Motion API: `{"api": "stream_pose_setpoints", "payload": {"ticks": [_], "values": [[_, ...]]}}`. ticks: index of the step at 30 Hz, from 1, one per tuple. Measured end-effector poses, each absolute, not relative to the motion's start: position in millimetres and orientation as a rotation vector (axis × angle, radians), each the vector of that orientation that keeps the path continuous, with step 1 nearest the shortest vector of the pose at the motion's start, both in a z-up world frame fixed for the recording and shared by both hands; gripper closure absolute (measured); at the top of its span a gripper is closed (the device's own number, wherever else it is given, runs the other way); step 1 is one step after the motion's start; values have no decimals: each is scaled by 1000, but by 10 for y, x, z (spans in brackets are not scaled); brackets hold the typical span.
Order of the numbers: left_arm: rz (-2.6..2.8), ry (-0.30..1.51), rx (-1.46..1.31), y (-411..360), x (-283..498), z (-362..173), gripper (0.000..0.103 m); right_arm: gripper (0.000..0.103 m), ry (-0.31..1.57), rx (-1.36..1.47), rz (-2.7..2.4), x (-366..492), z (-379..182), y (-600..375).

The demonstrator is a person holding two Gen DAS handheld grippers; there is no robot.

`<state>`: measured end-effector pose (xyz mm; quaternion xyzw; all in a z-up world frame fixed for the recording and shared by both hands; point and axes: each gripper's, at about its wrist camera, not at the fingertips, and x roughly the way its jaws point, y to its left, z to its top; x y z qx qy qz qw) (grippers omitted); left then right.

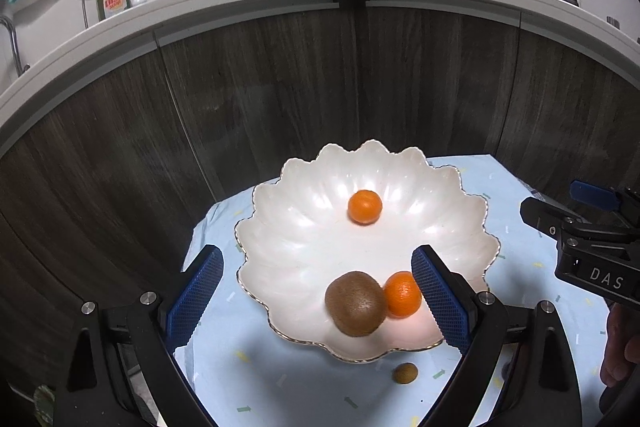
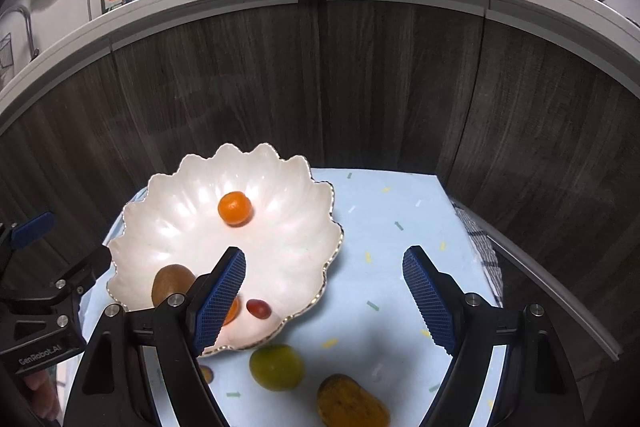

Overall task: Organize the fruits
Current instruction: 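Withdraw both open tools from the bowl toward the loose fruits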

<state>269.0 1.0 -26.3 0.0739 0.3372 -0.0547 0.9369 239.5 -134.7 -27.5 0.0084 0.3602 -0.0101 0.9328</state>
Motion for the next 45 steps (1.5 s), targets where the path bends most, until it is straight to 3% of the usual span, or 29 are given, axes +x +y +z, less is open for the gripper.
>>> {"api": "stream_pose_setpoints", "payload": {"ticks": [45], "values": [[-208, 701, 166, -612, 1925, -415, 7, 21, 722, 61, -87, 1534, -358, -1978]]}}
